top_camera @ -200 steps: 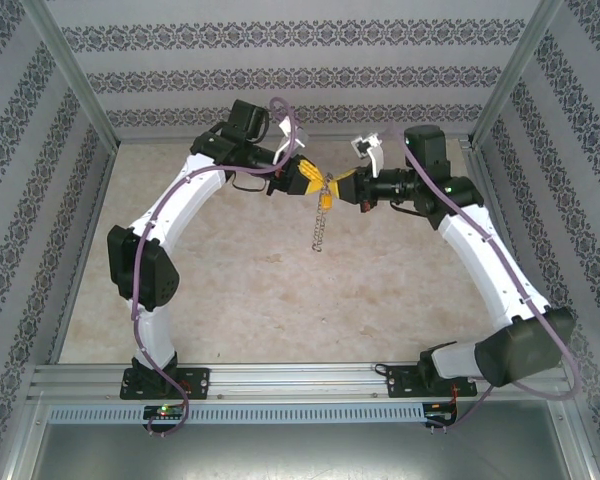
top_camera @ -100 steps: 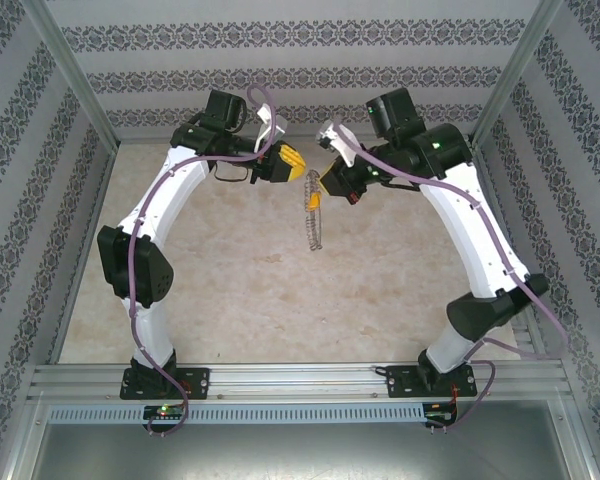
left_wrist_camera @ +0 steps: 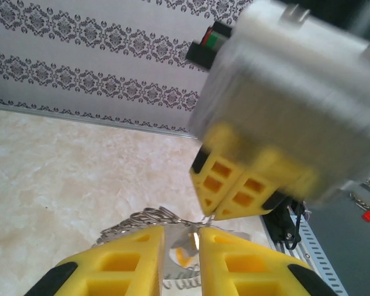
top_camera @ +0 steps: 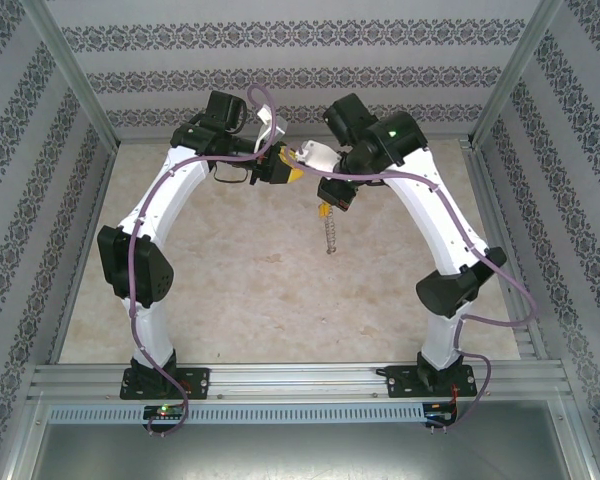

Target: Put the keys on the keyring

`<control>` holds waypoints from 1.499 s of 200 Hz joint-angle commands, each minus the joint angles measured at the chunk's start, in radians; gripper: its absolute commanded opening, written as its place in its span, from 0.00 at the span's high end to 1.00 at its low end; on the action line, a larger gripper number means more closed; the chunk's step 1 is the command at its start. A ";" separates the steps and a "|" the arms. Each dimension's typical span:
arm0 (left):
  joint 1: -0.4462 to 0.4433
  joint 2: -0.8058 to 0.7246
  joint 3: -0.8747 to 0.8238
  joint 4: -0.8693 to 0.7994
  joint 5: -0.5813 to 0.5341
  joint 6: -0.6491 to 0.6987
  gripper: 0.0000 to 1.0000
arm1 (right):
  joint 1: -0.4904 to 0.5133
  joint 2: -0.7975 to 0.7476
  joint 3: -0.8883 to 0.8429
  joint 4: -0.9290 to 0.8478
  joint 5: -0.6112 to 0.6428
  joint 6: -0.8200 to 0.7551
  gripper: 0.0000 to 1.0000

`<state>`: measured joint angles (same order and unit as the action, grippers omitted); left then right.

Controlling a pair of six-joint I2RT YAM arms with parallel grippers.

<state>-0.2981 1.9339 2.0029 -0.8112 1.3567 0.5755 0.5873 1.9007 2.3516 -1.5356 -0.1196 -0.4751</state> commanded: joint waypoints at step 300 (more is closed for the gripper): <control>-0.077 -0.317 -0.637 1.071 -0.442 -1.033 0.41 | -0.166 -0.002 -0.034 0.144 0.023 0.101 1.00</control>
<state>-0.3721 1.6733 1.4540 -0.0971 1.0939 -0.1135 0.4404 1.9175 2.3310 -1.4399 -0.0574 -0.4210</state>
